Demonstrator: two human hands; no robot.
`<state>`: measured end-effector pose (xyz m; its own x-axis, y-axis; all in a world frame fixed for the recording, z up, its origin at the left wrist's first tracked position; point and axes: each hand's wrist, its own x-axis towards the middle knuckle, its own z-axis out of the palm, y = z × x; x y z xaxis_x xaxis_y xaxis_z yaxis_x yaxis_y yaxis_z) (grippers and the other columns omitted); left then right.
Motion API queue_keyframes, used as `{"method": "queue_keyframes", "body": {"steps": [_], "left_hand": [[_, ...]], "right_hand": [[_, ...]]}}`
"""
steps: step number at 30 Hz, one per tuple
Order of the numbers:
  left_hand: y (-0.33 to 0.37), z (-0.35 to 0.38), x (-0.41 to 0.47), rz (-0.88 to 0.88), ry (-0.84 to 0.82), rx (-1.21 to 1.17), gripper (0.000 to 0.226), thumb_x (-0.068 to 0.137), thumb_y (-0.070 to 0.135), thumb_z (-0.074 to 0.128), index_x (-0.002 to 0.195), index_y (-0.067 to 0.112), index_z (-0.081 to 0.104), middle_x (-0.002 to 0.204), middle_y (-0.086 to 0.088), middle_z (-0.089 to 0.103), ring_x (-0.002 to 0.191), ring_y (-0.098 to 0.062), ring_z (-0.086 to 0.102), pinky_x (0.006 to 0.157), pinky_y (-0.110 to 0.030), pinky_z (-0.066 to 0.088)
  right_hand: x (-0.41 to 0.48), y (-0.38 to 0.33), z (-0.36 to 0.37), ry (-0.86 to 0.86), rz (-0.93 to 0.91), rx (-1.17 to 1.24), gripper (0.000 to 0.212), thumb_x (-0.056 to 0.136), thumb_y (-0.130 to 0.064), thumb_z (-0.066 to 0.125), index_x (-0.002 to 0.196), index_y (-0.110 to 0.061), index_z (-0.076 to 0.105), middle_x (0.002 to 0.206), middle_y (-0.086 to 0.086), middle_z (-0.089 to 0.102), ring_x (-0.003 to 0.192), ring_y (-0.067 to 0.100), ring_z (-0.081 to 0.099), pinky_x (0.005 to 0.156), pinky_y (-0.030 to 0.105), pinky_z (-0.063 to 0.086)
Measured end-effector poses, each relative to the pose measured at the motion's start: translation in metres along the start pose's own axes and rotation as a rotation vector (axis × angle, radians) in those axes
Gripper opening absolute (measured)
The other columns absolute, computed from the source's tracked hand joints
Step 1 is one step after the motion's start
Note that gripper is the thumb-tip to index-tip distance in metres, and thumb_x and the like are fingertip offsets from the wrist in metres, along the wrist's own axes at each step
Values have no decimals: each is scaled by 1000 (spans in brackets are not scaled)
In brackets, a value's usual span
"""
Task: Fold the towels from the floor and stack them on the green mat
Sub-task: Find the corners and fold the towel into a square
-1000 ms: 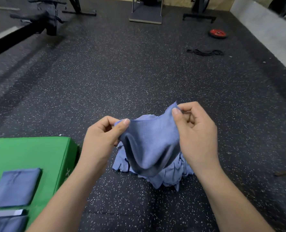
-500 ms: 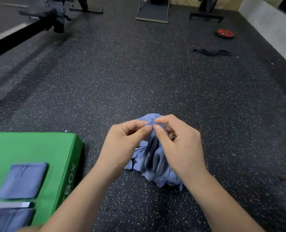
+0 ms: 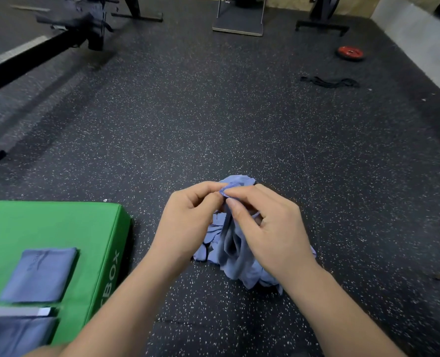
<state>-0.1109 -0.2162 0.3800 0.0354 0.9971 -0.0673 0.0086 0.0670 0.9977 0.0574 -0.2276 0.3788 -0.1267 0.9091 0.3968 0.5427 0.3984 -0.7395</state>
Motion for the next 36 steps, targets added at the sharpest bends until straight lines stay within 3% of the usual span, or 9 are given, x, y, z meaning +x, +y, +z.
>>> {"method": "queue_keyframes", "body": {"steps": [5, 8, 10, 14, 18, 23, 28, 31, 36], "left_hand": [[0, -6, 2, 58, -3, -24, 23, 101, 3, 66, 110, 16, 82, 100, 1, 81, 88, -1, 67, 79, -13, 49], [-4, -10, 6, 83, -17, -15, 19, 101, 6, 71, 111, 18, 82, 107, -12, 80, 98, -13, 67, 94, -38, 55], [-5, -12, 8, 96, -16, 12, 18, 100, 9, 73, 107, 22, 83, 105, -13, 80, 95, -17, 66, 94, -45, 54], [-1, -15, 7, 117, -58, 53, 16, 98, 17, 73, 102, 28, 84, 99, -21, 74, 86, -19, 57, 84, -40, 46], [1, -17, 7, 125, -114, 52, 15, 97, 20, 70, 100, 28, 83, 97, -22, 71, 83, -19, 55, 79, -34, 44], [-3, -23, 8, 125, -149, 48, 15, 94, 21, 69, 102, 16, 80, 99, -22, 73, 86, -20, 57, 83, -38, 46], [-1, -31, 10, 133, -130, 42, 14, 95, 21, 67, 98, 19, 80, 99, -21, 74, 89, -16, 61, 84, -35, 46], [-2, -39, 13, 137, -95, 63, 12, 96, 24, 67, 98, 22, 79, 93, -6, 76, 89, -12, 61, 85, -33, 47], [-6, -46, 20, 190, -5, 98, 6, 101, 20, 75, 98, 24, 77, 88, 6, 72, 82, -8, 58, 76, -22, 46]], "right_hand": [[0, 0, -3, -93, 73, 90, 29, 110, -18, 59, 129, -32, 76, 113, -15, 74, 109, 14, 71, 88, 41, 59], [2, -2, -8, -123, 108, 189, 32, 111, -13, 56, 129, -31, 76, 116, -17, 74, 109, 18, 73, 87, 45, 63], [3, -2, -11, -118, 130, 222, 30, 109, -9, 59, 122, -29, 78, 112, -13, 75, 105, 19, 74, 84, 44, 64], [9, 4, -22, -80, 164, 55, 28, 97, -18, 74, 118, -35, 66, 115, -17, 63, 114, 12, 64, 92, 35, 55], [12, 8, -30, -216, 175, 12, 40, 91, -20, 79, 121, -40, 61, 129, -21, 54, 130, 5, 54, 106, 31, 45], [10, 17, -24, -281, 134, -98, 23, 86, -27, 81, 89, -35, 60, 124, -25, 59, 129, 0, 49, 113, 46, 37], [9, 33, -26, -366, 201, -336, 32, 90, -37, 77, 74, -41, 49, 134, -18, 53, 134, 9, 41, 109, 34, 22], [14, 36, -35, -242, 215, -359, 22, 92, -33, 76, 77, -31, 60, 128, -16, 56, 124, 10, 49, 104, 30, 29], [20, 16, -54, 48, 243, 34, 14, 90, -17, 83, 84, -23, 71, 87, -7, 75, 85, 14, 71, 81, 34, 55]]}}
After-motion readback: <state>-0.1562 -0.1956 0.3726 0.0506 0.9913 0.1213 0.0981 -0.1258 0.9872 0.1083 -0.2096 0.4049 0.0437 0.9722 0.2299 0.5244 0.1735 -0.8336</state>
